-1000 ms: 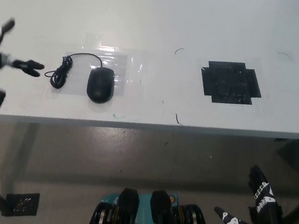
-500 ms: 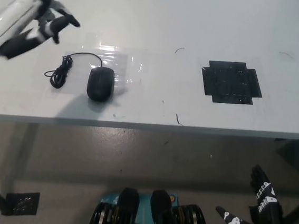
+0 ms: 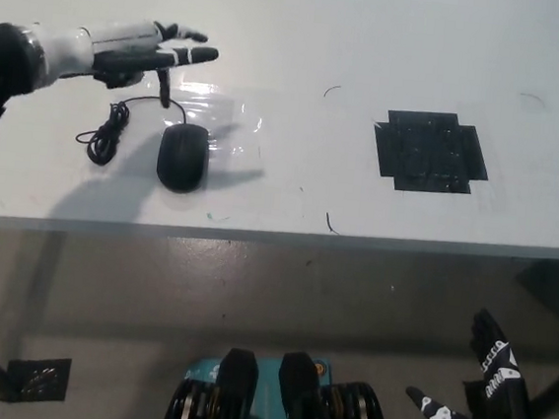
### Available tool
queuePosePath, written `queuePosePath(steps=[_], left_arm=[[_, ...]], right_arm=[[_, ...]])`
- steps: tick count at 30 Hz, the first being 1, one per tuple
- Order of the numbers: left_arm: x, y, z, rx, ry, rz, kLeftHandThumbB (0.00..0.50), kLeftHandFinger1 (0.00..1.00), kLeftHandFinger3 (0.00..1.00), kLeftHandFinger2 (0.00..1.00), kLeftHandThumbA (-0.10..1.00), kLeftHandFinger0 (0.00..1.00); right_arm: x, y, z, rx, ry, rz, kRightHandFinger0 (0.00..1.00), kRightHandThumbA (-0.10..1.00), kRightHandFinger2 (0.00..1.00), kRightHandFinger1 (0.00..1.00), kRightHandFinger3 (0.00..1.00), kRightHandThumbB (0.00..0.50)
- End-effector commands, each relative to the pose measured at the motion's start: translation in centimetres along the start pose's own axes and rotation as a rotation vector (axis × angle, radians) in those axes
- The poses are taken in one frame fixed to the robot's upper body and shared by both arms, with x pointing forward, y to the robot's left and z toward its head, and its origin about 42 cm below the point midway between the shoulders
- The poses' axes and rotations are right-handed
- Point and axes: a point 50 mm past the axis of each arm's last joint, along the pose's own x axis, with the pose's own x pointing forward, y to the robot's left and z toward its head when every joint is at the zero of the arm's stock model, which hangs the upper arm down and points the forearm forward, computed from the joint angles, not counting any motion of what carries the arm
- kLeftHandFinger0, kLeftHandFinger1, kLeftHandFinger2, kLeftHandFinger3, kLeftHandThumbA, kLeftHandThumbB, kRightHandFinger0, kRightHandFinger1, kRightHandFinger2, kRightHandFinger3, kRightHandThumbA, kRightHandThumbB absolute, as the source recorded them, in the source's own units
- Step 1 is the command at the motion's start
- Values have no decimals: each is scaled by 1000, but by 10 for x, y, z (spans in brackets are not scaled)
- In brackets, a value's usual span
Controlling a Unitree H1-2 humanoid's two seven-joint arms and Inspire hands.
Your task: The robot uses left hand to click on the left button of the black mouse, which is placed on the left area of the table
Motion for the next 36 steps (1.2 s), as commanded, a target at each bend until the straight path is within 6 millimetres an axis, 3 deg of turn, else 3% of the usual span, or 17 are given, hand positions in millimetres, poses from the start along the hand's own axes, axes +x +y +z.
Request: queuePosePath(steps=[1,3,5,6,8,9,11,13,14,15,16,17,19,21,27,32,36], left_arm=[[-24,74,-2,-42,197,-60,248,162,1000,456,1000,0],[-25,82,-3,-52,233,-90,243,249,1000,502,1000,0],[-27,89,-2,-55,244,-116,217,254,1000,458,1000,0],[-28,91,-1,-52,253,-122,173,340,1000,672,1000,43],[-32,99,1,-72,274,-128,222,377,1000,748,1000,21],[-35,103,3,-44,265,-117,292,376,1000,710,1000,72],[-37,106,5,-2,245,-84,289,463,1000,823,1000,75],[-35,106,6,18,236,-69,281,401,1000,808,1000,2],[-34,106,7,24,239,-73,280,394,1000,723,1000,0],[-33,106,8,32,248,-83,251,420,1000,858,1000,0],[-32,106,10,20,263,-93,276,286,1000,549,1000,0],[-30,107,10,-17,268,-114,285,201,1000,339,1000,0],[-28,107,11,-7,266,-112,301,227,1000,486,1000,0],[-24,108,14,-17,256,-114,305,228,1000,543,1000,0],[-2,111,20,-149,339,-208,454,115,1000,479,1000,0],[12,100,21,-157,380,-269,479,83,1000,390,1000,0],[18,94,16,-224,393,-339,492,108,1000,448,1000,0]], right_arm=[[15,-10,19,-19,-103,-8,1000,921,1000,1000,1000,55],[17,-10,19,-25,-106,-5,1000,922,1000,1000,1000,49],[17,-10,19,-27,-105,-4,1000,925,1000,1000,1000,54],[16,-10,19,-28,-104,-4,1000,918,1000,1000,1000,50],[17,-11,19,-38,-106,3,1000,915,1000,1000,1000,43],[17,-11,20,-44,-103,5,1000,913,1000,1000,1000,51],[18,-11,21,-45,-102,10,1000,908,1000,1000,1000,48],[18,-11,22,-49,-98,10,1000,909,1000,1000,1000,53],[18,-11,22,-49,-99,10,1000,901,1000,1000,1000,37],[18,-11,21,-49,-104,9,1000,891,1000,1000,1000,41],[19,-11,20,-48,-105,9,1000,888,1000,1000,1000,42],[19,-11,20,-46,-105,8,1000,884,1000,1000,1000,46],[19,-11,20,-46,-106,10,1000,877,1000,1000,1000,41],[19,-11,19,-45,-104,9,1000,880,1000,1000,1000,46],[21,-11,20,-43,-100,8,997,884,1000,1000,1000,33],[22,-10,21,-36,-99,13,984,884,1000,1000,1000,35],[22,-10,22,-37,-99,15,970,893,1000,1000,1000,38]])
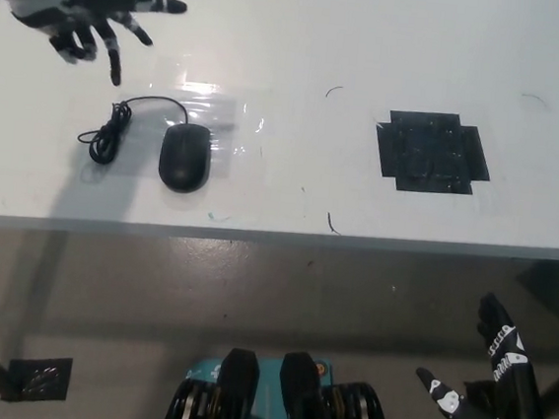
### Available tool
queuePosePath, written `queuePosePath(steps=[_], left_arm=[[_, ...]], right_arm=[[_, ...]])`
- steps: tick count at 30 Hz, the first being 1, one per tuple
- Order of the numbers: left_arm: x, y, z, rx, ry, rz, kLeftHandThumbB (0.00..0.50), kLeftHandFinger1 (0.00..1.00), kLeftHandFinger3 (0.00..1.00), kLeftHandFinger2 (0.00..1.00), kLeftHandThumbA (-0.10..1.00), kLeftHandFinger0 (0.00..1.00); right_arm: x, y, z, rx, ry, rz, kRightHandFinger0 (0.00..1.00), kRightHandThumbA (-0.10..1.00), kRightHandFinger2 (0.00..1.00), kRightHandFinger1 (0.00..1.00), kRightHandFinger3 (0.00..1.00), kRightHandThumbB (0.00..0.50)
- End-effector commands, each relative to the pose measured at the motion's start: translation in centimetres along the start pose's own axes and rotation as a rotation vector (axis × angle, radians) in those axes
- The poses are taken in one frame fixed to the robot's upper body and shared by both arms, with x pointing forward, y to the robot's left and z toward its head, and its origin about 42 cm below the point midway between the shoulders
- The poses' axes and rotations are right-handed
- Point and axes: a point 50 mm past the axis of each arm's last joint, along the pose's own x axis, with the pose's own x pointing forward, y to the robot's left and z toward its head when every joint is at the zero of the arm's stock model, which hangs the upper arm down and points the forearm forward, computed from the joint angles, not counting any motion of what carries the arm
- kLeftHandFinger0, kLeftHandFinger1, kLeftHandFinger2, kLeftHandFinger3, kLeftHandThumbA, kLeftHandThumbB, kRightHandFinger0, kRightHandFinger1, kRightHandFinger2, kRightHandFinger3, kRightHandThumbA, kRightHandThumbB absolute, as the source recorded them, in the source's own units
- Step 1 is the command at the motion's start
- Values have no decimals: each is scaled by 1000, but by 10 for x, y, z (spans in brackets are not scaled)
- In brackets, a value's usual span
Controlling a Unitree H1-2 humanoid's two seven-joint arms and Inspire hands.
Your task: The robot uses left hand to click on the left button of the black mouse, which is placed on the left area of the table
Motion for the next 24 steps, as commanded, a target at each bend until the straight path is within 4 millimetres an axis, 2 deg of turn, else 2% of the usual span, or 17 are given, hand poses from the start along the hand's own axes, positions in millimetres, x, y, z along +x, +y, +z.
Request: queuePosePath(steps=[1,6,7,9,10,12,13,17,20,21,22,23,24], left_arm=[[-23,20,11,-63,-20,-45,486,76,1000,410,1000,0],[-23,21,8,-108,-92,-88,493,171,1000,458,1000,0],[-23,21,7,-105,-95,-92,491,190,1000,437,1000,0],[-23,21,8,-102,-88,-89,486,207,1000,459,1000,5],[-22,21,9,-90,-77,-80,477,194,1000,425,1000,0],[-19,20,7,-94,-39,-68,500,219,1000,461,1000,0],[-17,19,6,-100,-24,-75,493,232,1000,477,1000,4],[-11,15,6,-106,19,-65,500,218,1000,461,1000,0],[-5,10,6,-100,19,-85,500,259,1000,551,1000,0],[-2,7,7,-86,21,-89,500,315,1000,611,1000,34],[0,6,8,-62,16,-87,500,440,1000,729,1000,110],[2,5,10,-30,4,-82,496,513,1000,789,1000,148],[3,4,12,-28,0,-83,498,519,1000,789,1000,150]], right_arm=[[10,-5,13,-11,-57,2,965,902,1000,1000,1000,42],[13,-5,14,-4,-59,9,960,924,1000,1000,1000,40],[13,-5,14,1,-55,11,962,935,1000,1000,1000,39],[13,-5,14,-1,-57,12,958,949,1000,1000,1000,41],[13,-5,14,-1,-60,13,956,951,1000,1000,1000,41],[13,-5,14,1,-60,14,953,945,1000,1000,1000,34],[13,-5,14,0,-60,15,951,942,1000,1000,1000,30],[13,-4,13,1,-60,17,949,937,1000,1000,1000,29],[13,-4,13,-5,-57,19,951,944,1000,1000,1000,35],[13,-4,12,-5,-57,20,951,944,1000,1000,1000,36],[13,-4,12,-5,-56,21,951,947,1000,1000,1000,39],[13,-4,13,-4,-56,21,952,949,1000,1000,1000,40],[13,-4,13,-4,-56,21,953,951,1000,1000,1000,41]])
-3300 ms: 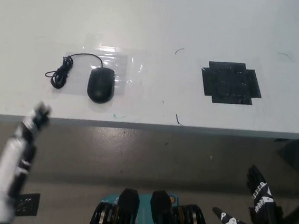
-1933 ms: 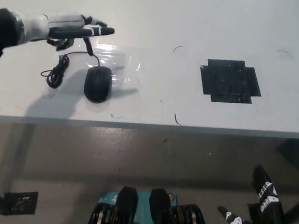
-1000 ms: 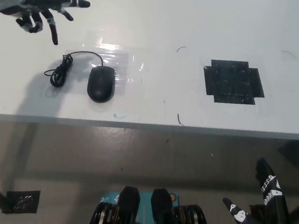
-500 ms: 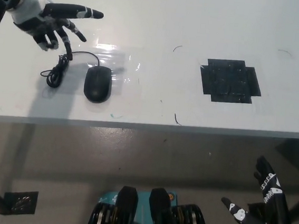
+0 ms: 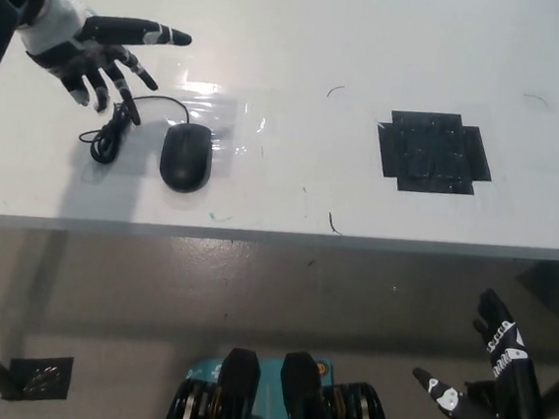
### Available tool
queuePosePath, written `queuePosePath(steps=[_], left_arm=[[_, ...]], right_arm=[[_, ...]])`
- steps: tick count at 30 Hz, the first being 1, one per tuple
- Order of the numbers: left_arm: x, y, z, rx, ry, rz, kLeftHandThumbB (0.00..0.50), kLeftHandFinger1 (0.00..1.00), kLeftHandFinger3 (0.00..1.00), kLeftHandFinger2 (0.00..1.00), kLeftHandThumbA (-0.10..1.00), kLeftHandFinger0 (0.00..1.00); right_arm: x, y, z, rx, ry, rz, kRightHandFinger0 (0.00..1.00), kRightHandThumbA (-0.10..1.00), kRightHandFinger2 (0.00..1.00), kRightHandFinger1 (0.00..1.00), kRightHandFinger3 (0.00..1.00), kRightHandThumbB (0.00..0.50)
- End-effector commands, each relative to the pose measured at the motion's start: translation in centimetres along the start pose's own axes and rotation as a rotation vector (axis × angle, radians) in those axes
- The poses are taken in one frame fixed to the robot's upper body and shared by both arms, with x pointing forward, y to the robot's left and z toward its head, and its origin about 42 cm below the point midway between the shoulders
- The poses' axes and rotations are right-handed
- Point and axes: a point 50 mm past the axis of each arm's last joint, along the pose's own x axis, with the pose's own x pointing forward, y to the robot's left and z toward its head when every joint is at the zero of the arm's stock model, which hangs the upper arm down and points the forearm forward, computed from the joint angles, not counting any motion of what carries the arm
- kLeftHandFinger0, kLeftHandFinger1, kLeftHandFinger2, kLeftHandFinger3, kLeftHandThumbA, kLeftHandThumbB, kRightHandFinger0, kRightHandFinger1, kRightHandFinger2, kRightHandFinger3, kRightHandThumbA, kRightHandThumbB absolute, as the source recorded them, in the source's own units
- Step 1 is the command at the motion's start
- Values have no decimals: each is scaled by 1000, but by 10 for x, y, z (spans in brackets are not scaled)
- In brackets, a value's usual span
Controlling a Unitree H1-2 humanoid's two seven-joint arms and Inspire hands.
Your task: The robot uses left hand to click on the left button of the black mouse, which is placed on the left area of the table
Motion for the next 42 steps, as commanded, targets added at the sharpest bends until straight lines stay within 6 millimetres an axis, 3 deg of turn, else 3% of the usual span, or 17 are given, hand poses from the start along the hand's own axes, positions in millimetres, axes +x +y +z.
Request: queuePosePath(steps=[1,2,3,7,10,15,20,22,30,32,34,35,36,37,38,42], left_arm=[[-22,11,27,78,-43,26,488,449,1000,710,1000,105],[-20,10,28,65,-44,20,488,341,1000,620,1000,33],[-16,7,31,57,-47,22,491,292,1000,593,1000,1],[-8,0,39,59,-17,19,495,45,1000,361,1000,0],[-2,-3,42,97,-35,24,472,2,1000,308,1000,0],[6,-8,39,83,-25,28,473,0,1000,264,1000,0],[10,-11,38,97,-4,30,483,24,1000,334,1000,0],[14,-13,38,135,10,38,481,174,1000,499,1000,0],[19,-14,28,130,75,41,459,136,1000,452,1000,0],[17,-9,23,125,85,80,475,240,1000,549,1000,20],[15,-6,22,114,88,88,476,261,1000,570,1000,2],[13,-4,21,114,91,104,498,439,1000,749,1000,109],[12,-3,20,128,93,119,500,455,1000,729,1000,135],[12,-2,20,115,99,131,493,424,1000,607,1000,124],[11,-2,20,103,99,118,491,279,1000,542,1000,15],[12,-3,22,157,92,115,486,319,1000,682,1000,0]], right_arm=[[9,-3,12,-8,-54,15,954,952,1000,1000,1000,40],[9,-3,13,-8,-52,15,955,953,1000,1000,1000,49],[9,-3,14,-3,-51,15,959,945,1000,1000,1000,47],[12,-3,14,-7,-58,21,960,940,1000,1000,1000,56],[14,-4,16,-11,-55,20,957,937,1000,1000,1000,55],[16,-4,16,-10,-59,24,951,920,1000,1000,1000,47],[15,-4,16,-16,-62,27,943,926,1000,1000,1000,52],[16,-4,16,-26,-57,26,937,941,1000,1000,1000,52],[17,-6,18,-25,-56,30,934,933,1000,1000,1000,44],[17,-6,18,-26,-56,31,931,933,1000,999,1000,39],[19,-8,19,-32,-59,32,929,934,1000,997,1000,34],[20,-8,20,-33,-60,34,929,935,1000,996,1000,38],[20,-8,20,-33,-60,34,929,935,1000,996,1000,39],[20,-8,19,-37,-60,33,927,935,1000,995,1000,42],[20,-7,19,-39,-62,33,923,931,1000,991,1000,38],[19,-7,18,-40,-64,31,912,924,1000,978,1000,34]])
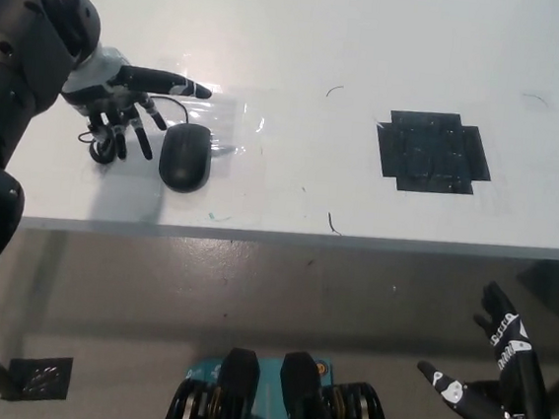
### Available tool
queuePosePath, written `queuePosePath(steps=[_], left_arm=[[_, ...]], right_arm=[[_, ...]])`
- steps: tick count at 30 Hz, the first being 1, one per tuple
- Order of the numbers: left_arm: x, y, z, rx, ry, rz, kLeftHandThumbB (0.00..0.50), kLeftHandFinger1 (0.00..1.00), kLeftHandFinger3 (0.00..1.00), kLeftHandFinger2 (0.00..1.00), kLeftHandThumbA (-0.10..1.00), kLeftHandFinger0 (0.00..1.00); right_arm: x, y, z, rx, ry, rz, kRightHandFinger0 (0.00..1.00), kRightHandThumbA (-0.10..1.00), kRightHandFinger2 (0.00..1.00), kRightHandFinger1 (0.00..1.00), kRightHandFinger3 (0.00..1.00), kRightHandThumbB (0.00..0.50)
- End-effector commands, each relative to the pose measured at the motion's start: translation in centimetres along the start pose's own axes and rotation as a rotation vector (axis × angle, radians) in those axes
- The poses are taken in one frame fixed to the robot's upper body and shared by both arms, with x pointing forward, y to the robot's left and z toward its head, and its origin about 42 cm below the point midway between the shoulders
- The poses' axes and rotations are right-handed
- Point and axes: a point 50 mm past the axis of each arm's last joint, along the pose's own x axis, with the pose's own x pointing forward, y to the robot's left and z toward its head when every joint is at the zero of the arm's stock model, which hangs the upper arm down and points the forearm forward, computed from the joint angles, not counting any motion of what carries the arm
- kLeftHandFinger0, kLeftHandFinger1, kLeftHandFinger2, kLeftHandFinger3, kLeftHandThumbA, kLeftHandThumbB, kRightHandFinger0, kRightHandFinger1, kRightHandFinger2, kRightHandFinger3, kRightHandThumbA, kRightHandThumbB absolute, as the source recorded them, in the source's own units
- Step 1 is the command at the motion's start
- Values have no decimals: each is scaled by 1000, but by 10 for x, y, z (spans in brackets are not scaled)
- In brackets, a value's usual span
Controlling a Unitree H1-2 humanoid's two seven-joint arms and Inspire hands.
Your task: The robot uses left hand to click on the left button of the black mouse, which is placed on the left area of the table
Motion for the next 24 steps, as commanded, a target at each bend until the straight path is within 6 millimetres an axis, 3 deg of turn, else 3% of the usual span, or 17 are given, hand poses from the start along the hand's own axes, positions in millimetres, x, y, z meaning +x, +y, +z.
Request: queuePosePath(steps=[1,3,5,6,7,8,9,10,11,13,14,16,17,19,21,23,24], left_arm=[[-31,27,10,64,-30,112,479,344,1000,687,1000,0],[-31,27,11,43,-29,115,483,256,1000,578,1000,3],[-32,27,12,28,-42,112,461,234,1000,535,1000,0],[-32,27,14,78,-49,117,455,793,1000,1000,1000,455],[-32,27,14,74,-50,114,460,742,1000,960,1000,414],[-32,26,15,47,-53,104,474,346,1000,558,1000,104],[-31,26,15,39,-54,101,473,384,1000,619,1000,124],[-31,27,15,67,-69,122,463,337,1000,544,1000,143],[-32,27,17,56,-63,125,465,179,1000,514,1000,6],[-34,26,20,56,-62,102,445,189,1000,552,1000,0],[-34,26,22,78,-69,111,441,279,1000,644,1000,84],[-33,27,22,74,-68,140,453,352,1000,683,1000,130],[-32,27,22,57,-69,146,462,335,826,636,1000,117],[-32,26,25,56,-71,134,468,261,1000,602,1000,9],[-32,26,26,69,-74,133,469,326,1000,637,1000,61],[-31,25,27,65,-66,129,459,217,1000,508,1000,0],[-30,24,28,73,-68,133,460,237,1000,517,1000,16]], right_arm=[[11,0,14,-17,-64,16,909,925,1000,974,1000,40],[10,0,15,-22,-62,16,907,942,1000,970,1000,45],[11,0,15,-24,-64,20,909,947,1000,970,1000,42],[11,0,15,-17,-60,22,916,938,1000,977,1000,41],[12,0,15,-16,-60,23,917,938,1000,978,1000,42],[12,0,15,-14,-58,26,921,939,1000,983,1000,46],[12,0,15,-13,-56,26,922,939,1000,983,1000,45],[13,-1,15,-18,-59,28,922,939,1000,982,1000,43],[13,-1,16,-22,-62,28,914,942,1000,972,1000,41],[13,-1,15,-17,-64,27,911,938,1000,967,1000,48],[13,-1,15,-18,-63,27,910,938,1000,964,1000,45],[13,-1,15,-22,-63,27,905,937,1000,956,1000,46],[12,0,15,-22,-64,28,902,935,1000,949,1000,43],[12,0,14,-18,-65,29,901,932,1000,944,1000,46],[11,0,14,-14,-63,29,901,930,1000,943,1000,48],[11,1,14,-21,-63,32,899,936,1000,937,1000,51],[11,1,14,-21,-62,32,897,931,1000,934,1000,42]])
